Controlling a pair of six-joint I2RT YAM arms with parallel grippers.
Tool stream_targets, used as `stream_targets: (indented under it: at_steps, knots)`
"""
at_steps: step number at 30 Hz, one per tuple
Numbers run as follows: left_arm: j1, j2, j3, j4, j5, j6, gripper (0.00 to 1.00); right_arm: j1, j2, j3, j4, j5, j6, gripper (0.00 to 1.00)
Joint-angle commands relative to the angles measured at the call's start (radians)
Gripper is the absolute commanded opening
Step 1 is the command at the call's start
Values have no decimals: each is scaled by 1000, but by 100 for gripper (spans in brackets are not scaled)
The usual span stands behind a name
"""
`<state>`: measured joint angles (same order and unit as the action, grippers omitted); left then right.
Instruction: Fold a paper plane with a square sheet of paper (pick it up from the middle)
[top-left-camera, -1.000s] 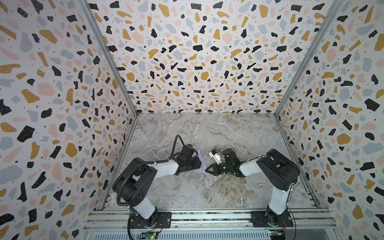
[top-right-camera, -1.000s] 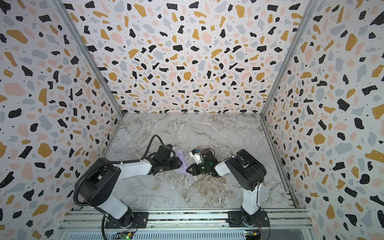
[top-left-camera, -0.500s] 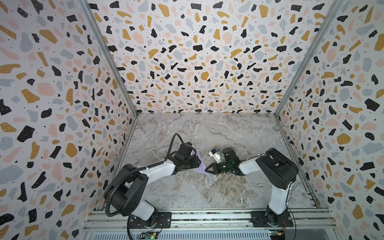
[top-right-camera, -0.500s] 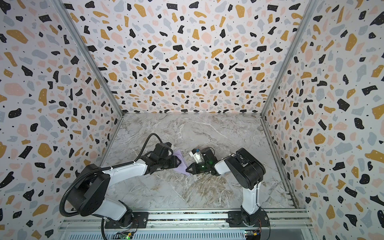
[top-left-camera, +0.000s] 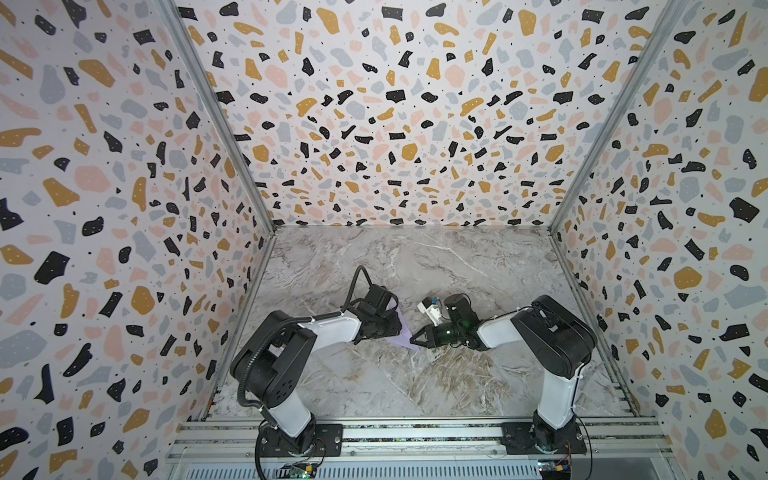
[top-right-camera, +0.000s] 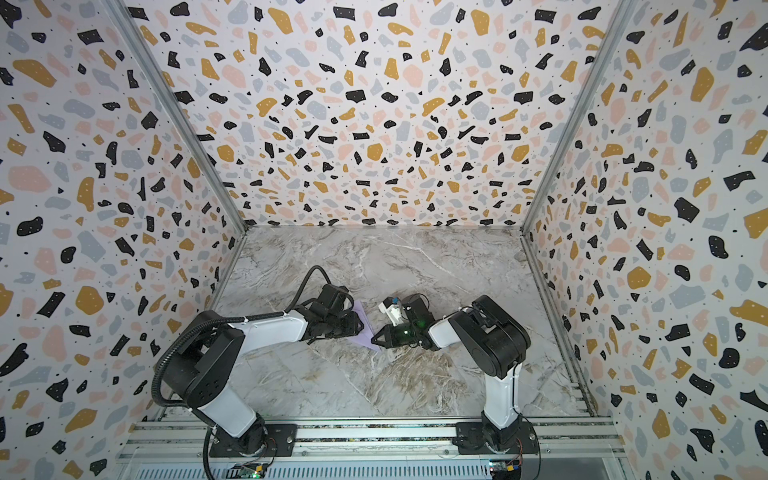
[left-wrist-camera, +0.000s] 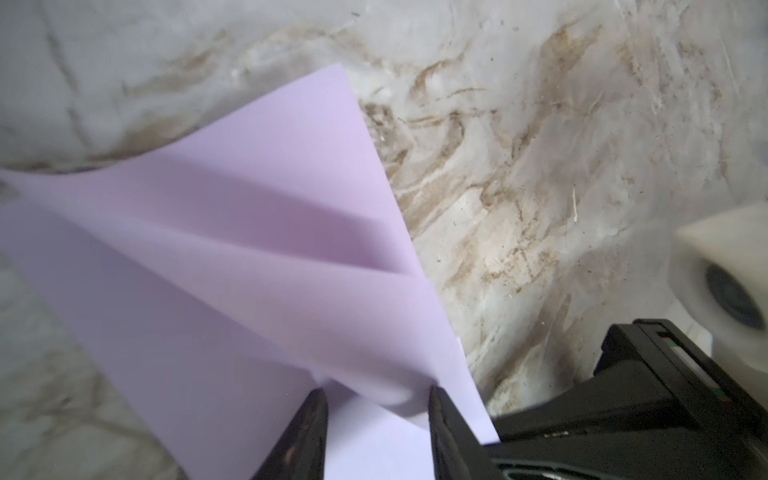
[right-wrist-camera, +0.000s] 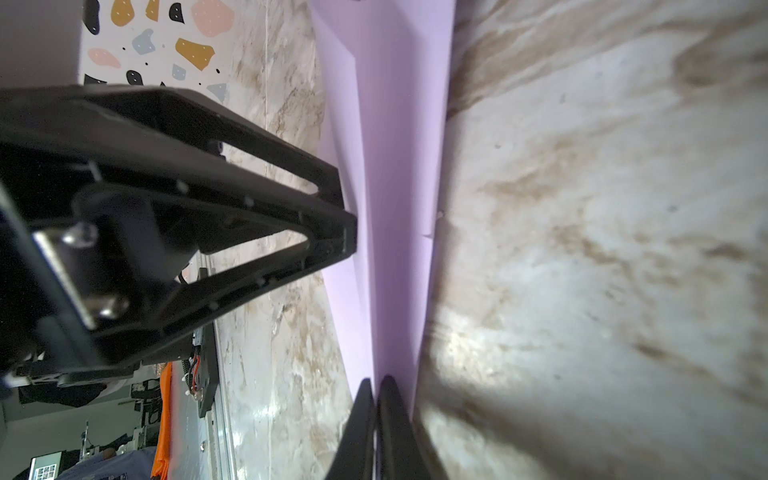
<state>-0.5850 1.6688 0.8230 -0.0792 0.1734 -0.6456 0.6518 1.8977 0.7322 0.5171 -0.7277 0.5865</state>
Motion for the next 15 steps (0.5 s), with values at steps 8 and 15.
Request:
stream_targets:
  at_steps: [8, 15]
  knots:
    - [-19, 67, 63, -129, -121, 27, 39, -9, 27, 9, -108, 27, 3, 15]
    - [-28, 108, 80, -174, -146, 54, 39, -25, 0, -4, -99, 10, 20, 18]
